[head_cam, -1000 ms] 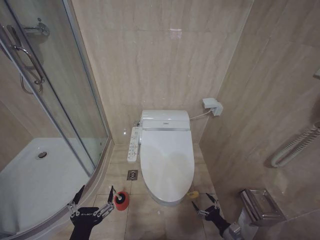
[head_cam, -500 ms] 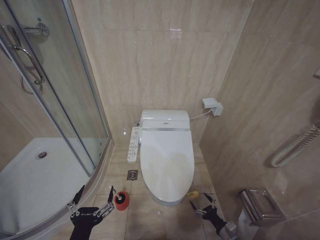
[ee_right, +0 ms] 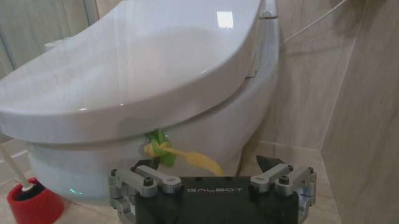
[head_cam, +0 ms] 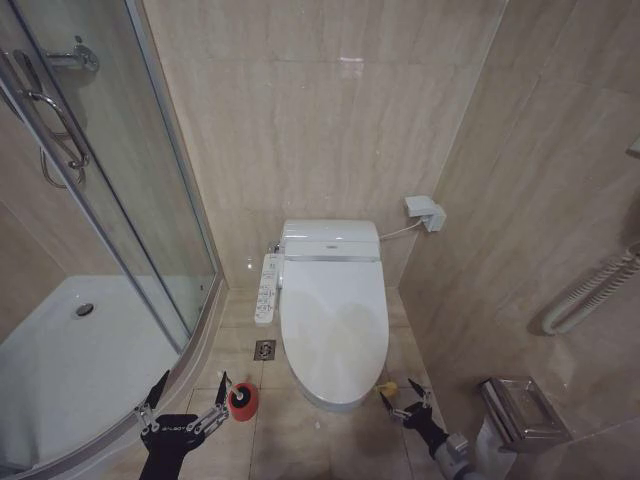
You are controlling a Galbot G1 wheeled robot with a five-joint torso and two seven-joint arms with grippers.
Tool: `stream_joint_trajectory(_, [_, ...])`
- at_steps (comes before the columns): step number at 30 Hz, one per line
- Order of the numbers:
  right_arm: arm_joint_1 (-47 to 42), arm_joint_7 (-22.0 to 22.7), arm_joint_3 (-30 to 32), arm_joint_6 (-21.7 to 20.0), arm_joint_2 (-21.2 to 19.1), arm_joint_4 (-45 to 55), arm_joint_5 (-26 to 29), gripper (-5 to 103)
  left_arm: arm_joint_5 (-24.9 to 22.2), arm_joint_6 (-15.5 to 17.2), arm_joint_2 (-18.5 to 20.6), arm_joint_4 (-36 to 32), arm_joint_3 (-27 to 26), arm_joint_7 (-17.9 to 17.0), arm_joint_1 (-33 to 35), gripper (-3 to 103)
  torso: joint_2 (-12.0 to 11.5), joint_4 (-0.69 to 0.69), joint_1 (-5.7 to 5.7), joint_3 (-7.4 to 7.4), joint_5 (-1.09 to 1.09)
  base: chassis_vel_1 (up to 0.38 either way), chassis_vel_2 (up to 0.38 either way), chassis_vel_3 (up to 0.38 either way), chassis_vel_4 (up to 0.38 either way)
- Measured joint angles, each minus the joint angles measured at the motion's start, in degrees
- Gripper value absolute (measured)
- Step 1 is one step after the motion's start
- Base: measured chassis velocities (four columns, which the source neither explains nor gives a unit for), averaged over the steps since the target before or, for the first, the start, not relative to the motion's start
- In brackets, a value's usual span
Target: Open the toilet lid, clean the toilet bowl with a toilet brush, close the toilet lid, and flush.
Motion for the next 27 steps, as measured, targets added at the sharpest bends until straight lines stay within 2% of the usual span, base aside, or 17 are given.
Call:
stream_joint_trajectory(14, [3.33,0.21,0.43,2.33,1.64,-4.91,-1.64,100,0.00,0.00,0.00,0.00,0.00,0.00,0.00,100,0.00,0.00,0.00,-0.01,0.00,0.000,0.000,0.000,0.000])
stream_joint_trajectory(27, [5.41,0.03,2.02,3.16,0.41,-6.99,-2.66,100,0.00,0.00,0.00,0.00,0.00,0.00,0.00,100,0.00,0.00,0.00,0.00,0.00,0.000,0.000,0.000,0.000])
